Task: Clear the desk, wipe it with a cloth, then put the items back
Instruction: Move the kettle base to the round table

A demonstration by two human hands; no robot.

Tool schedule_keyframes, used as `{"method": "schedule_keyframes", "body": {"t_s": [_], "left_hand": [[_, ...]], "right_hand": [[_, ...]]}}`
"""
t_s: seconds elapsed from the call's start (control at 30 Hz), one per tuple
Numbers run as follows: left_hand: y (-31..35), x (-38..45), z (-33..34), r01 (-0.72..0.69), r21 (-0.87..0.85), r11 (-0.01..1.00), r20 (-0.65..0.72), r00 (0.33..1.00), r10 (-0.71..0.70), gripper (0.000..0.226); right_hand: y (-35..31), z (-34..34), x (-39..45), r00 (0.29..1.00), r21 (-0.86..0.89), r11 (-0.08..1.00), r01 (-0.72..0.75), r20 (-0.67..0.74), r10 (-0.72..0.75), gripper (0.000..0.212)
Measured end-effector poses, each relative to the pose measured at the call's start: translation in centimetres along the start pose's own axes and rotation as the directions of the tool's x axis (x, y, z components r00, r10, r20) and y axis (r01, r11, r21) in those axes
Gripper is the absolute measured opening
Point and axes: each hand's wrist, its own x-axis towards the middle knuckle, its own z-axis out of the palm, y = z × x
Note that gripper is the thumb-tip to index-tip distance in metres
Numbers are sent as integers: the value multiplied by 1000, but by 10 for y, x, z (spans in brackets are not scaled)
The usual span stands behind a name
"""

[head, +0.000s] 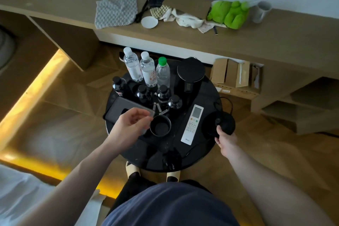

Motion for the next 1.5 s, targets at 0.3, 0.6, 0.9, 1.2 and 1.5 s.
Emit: {"method": "schedule_keyframes", "body": {"t_s": [0.3,0.6,0.9,1.2,1.5], "left_hand": [[2,7,-2,-5,35,999,-20,1000,6,8],[-4,18,-23,-38,337,941,-36,998,53,10],[-25,35,-80,-198,541,817,19,974,224,21],[-53,31,-209,-311,603,735,117,945,304,31],[-67,33,-359,-231,744,627,131,970,203,63]], "right_hand": [[20,27,31,991,-341,940,27,-117,-71,78],[18,19,15,973,-619,785,34,-159,-167,100],[7,51,-66,892,-585,744,322,-76,-445,76],[20,156,-249,422,-404,223,887,514,-747,46],[42,289,-349,363,-458,-27,889,739,-568,58]]}}
